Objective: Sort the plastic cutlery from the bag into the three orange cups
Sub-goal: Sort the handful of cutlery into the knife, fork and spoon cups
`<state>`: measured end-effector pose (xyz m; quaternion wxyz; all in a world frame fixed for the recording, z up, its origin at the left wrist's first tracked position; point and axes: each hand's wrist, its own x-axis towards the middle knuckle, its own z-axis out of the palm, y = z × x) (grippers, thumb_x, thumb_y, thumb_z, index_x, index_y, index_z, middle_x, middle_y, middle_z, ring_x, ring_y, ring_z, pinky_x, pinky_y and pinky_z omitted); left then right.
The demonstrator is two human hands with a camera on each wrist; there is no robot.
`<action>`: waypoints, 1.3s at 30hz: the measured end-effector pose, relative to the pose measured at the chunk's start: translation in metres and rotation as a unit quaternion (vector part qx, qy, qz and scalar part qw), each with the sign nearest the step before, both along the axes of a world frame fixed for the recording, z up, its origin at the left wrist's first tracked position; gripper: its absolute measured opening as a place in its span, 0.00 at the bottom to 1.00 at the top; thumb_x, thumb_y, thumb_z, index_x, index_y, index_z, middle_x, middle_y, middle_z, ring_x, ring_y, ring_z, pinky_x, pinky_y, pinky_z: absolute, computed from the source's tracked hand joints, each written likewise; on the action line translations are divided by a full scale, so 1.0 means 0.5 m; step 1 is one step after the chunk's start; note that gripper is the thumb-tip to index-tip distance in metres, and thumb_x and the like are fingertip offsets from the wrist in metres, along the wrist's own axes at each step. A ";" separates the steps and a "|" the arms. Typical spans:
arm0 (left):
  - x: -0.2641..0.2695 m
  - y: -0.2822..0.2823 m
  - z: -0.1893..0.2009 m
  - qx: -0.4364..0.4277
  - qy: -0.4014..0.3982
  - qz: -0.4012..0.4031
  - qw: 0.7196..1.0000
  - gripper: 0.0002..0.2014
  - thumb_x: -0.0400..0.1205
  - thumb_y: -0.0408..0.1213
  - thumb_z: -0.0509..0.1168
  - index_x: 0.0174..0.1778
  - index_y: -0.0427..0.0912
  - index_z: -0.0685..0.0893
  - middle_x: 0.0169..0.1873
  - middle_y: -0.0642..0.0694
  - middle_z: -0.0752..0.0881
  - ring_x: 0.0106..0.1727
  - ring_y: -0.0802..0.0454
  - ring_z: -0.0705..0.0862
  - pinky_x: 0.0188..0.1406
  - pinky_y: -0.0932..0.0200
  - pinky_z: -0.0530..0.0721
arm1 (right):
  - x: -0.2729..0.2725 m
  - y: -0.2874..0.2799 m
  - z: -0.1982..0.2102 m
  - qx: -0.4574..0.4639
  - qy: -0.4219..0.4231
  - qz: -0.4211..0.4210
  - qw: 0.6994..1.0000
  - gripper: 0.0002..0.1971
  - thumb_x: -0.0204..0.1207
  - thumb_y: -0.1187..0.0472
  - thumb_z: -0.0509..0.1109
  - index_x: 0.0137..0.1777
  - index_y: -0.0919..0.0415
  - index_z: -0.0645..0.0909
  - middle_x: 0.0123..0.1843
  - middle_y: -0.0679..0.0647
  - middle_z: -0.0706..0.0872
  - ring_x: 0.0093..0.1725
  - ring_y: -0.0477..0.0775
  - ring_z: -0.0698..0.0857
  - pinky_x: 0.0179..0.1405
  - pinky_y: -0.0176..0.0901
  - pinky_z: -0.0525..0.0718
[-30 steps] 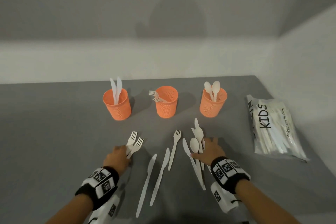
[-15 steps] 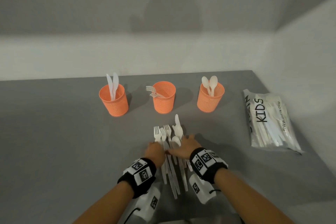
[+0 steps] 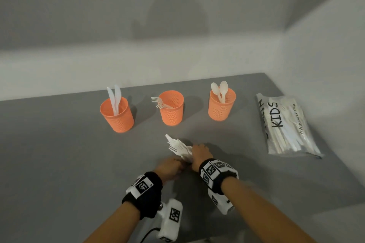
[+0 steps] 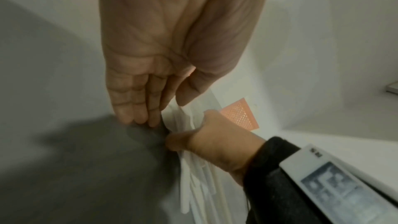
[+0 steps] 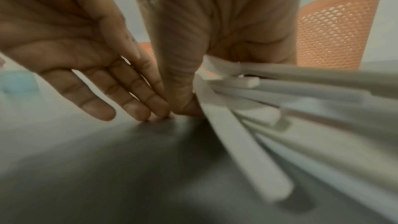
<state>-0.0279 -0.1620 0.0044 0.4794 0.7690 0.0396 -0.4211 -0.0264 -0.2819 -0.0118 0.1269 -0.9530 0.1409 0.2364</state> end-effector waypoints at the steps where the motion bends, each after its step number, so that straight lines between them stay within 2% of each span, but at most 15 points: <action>1: 0.000 0.004 -0.002 -0.003 0.009 0.018 1.000 0.11 0.79 0.25 0.56 0.44 0.43 0.81 0.37 0.43 0.75 0.30 0.57 0.70 0.27 0.68 0.68 | 0.000 -0.001 0.001 -0.007 0.000 0.010 1.000 0.29 0.71 0.65 0.74 0.71 0.67 0.68 0.73 0.66 0.69 0.72 0.65 0.70 0.68 0.52 0.75; 7: 0.003 0.034 -0.023 -0.031 0.030 0.082 0.996 0.08 0.80 0.25 0.57 0.46 0.44 0.77 0.37 0.47 0.78 0.33 0.57 0.75 0.34 0.65 0.74 | -0.005 0.000 0.006 -0.055 -0.017 0.073 0.996 0.27 0.72 0.63 0.73 0.70 0.66 0.70 0.72 0.66 0.69 0.70 0.66 0.73 0.67 0.53 0.75; 11: 0.000 0.057 -0.032 -0.043 0.039 0.119 0.991 0.08 0.82 0.28 0.57 0.43 0.44 0.78 0.37 0.47 0.81 0.36 0.56 0.78 0.37 0.63 0.75 | -0.005 -0.002 0.006 -0.059 -0.041 0.109 0.991 0.24 0.72 0.63 0.73 0.67 0.66 0.72 0.66 0.64 0.79 0.67 0.65 0.77 0.63 0.52 0.76; 15: -0.005 0.068 -0.032 -0.049 0.030 0.120 0.991 0.05 0.83 0.30 0.57 0.45 0.42 0.78 0.39 0.47 0.82 0.37 0.55 0.79 0.37 0.63 0.76 | -0.005 0.001 0.004 -0.053 -0.040 0.121 0.990 0.21 0.73 0.67 0.71 0.65 0.66 0.72 0.64 0.64 0.81 0.65 0.65 0.80 0.61 0.53 0.77; 19: -0.008 0.085 -0.028 -0.047 0.035 0.116 0.992 0.06 0.84 0.30 0.56 0.46 0.41 0.78 0.39 0.45 0.83 0.36 0.54 0.80 0.36 0.63 0.77 | -0.007 -0.006 0.014 0.013 -0.046 0.104 0.993 0.15 0.76 0.65 0.67 0.62 0.66 0.76 0.62 0.65 0.83 0.62 0.67 0.82 0.57 0.52 0.79; 22: -0.008 0.098 -0.021 -0.064 0.044 0.120 0.990 0.06 0.84 0.30 0.56 0.46 0.40 0.79 0.39 0.44 0.84 0.35 0.52 0.81 0.34 0.63 0.79 | -0.006 -0.026 0.043 0.112 -0.107 0.044 0.987 0.20 0.73 0.64 0.68 0.64 0.66 0.75 0.62 0.65 0.83 0.62 0.66 0.82 0.51 0.47 0.76; 24: -0.005 0.097 -0.012 -0.098 0.067 0.130 0.984 0.07 0.84 0.31 0.56 0.46 0.39 0.80 0.38 0.43 0.85 0.35 0.52 0.83 0.35 0.61 0.80 | 0.002 -0.036 0.084 0.224 -0.154 -0.020 0.962 0.25 0.72 0.66 0.70 0.70 0.65 0.72 0.64 0.62 0.82 0.63 0.63 0.81 0.54 0.44 0.76; 25: -0.002 0.093 -0.010 -0.125 0.089 0.139 0.978 0.08 0.84 0.33 0.56 0.47 0.38 0.80 0.38 0.42 0.86 0.34 0.51 0.84 0.36 0.60 0.81 | 0.007 -0.038 0.109 0.291 -0.185 -0.061 0.937 0.22 0.71 0.69 0.70 0.66 0.63 0.75 0.58 0.59 0.84 0.57 0.59 0.83 0.51 0.43 0.77; 27: 0.006 0.078 -0.001 -0.182 0.133 0.160 0.961 0.10 0.85 0.35 0.55 0.48 0.36 0.81 0.38 0.40 0.88 0.36 0.49 0.86 0.39 0.58 0.83 | 0.015 -0.035 0.159 0.400 -0.251 -0.119 0.874 0.09 0.69 0.73 0.70 0.45 0.60 0.80 0.36 0.50 0.85 0.36 0.45 0.84 0.38 0.37 0.77; 28: 0.008 0.068 0.005 -0.204 0.149 0.164 0.954 0.12 0.85 0.37 0.54 0.49 0.35 0.81 0.40 0.39 0.88 0.38 0.48 0.86 0.40 0.57 0.84 | 0.019 -0.032 0.182 0.433 -0.275 -0.131 0.848 0.09 0.69 0.74 0.69 0.38 0.60 0.80 0.28 0.46 0.84 0.28 0.39 0.82 0.35 0.35 0.78; 30: 0.015 0.043 0.020 -0.239 0.173 0.166 0.941 0.18 0.87 0.43 0.50 0.51 0.33 0.80 0.45 0.36 0.88 0.42 0.46 0.87 0.44 0.54 0.84 | 0.023 -0.023 0.218 0.492 -0.306 -0.139 0.803 0.13 0.70 0.77 0.66 0.31 0.60 0.80 0.20 0.43 0.83 0.23 0.36 0.81 0.32 0.29 0.81; 33: 0.024 0.012 0.044 -0.289 0.205 0.161 0.921 0.27 0.87 0.51 0.44 0.54 0.30 0.79 0.49 0.33 0.87 0.45 0.45 0.89 0.43 0.53 0.88 | 0.020 -0.005 0.248 0.542 -0.331 -0.121 0.763 0.15 0.72 0.78 0.64 0.28 0.62 0.80 0.22 0.46 0.84 0.26 0.40 0.83 0.36 0.31 0.84; 35: 0.029 -0.001 0.056 -0.315 0.223 0.182 0.904 0.30 0.87 0.52 0.43 0.54 0.28 0.79 0.46 0.31 0.88 0.43 0.43 0.90 0.41 0.53 0.90 | 0.016 0.004 0.252 0.551 -0.346 -0.110 0.752 0.15 0.72 0.78 0.64 0.28 0.62 0.80 0.25 0.51 0.84 0.29 0.44 0.83 0.39 0.36 0.84; 37: 0.032 -0.008 0.061 -0.333 0.228 0.214 0.890 0.30 0.88 0.51 0.42 0.61 0.27 0.76 0.42 0.31 0.89 0.40 0.43 0.91 0.36 0.54 0.90 | 0.013 0.009 0.249 0.553 -0.352 -0.103 0.748 0.15 0.71 0.79 0.64 0.28 0.62 0.78 0.27 0.55 0.82 0.30 0.47 0.81 0.40 0.40 0.83; 39: 0.035 -0.010 0.061 -0.342 0.230 0.227 0.883 0.29 0.88 0.49 0.42 0.66 0.26 0.74 0.42 0.31 0.89 0.39 0.43 0.91 0.34 0.54 0.90 | 0.012 0.012 0.245 0.556 -0.357 -0.108 0.743 0.16 0.71 0.79 0.64 0.28 0.60 0.79 0.27 0.53 0.82 0.30 0.46 0.82 0.40 0.41 0.84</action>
